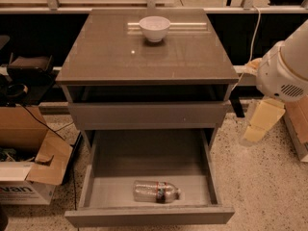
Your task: Pick water bottle from middle drawer and place on counter
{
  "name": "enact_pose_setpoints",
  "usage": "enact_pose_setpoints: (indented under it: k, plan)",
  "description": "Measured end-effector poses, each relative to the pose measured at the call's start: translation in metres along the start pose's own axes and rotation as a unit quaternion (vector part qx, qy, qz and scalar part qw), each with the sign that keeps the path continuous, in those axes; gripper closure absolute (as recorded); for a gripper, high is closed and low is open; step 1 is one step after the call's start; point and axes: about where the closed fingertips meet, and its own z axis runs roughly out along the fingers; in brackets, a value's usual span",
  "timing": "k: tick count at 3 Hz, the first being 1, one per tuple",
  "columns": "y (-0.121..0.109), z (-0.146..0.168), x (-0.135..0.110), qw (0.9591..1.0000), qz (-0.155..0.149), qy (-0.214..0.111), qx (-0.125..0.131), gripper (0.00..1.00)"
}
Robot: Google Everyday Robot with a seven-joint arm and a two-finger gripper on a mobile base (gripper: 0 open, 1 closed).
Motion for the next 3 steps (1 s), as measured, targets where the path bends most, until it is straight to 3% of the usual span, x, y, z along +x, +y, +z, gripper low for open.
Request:
enact_pose_setpoints:
  k: [2, 3]
  plan:
    - [0.006, 0.013, -0.005, 0.9998, -0.011, 0.018, 0.003, 0.0]
    - [0.022, 0.051, -0.011, 0.9994, -0.021, 0.021, -0.018, 0.0]
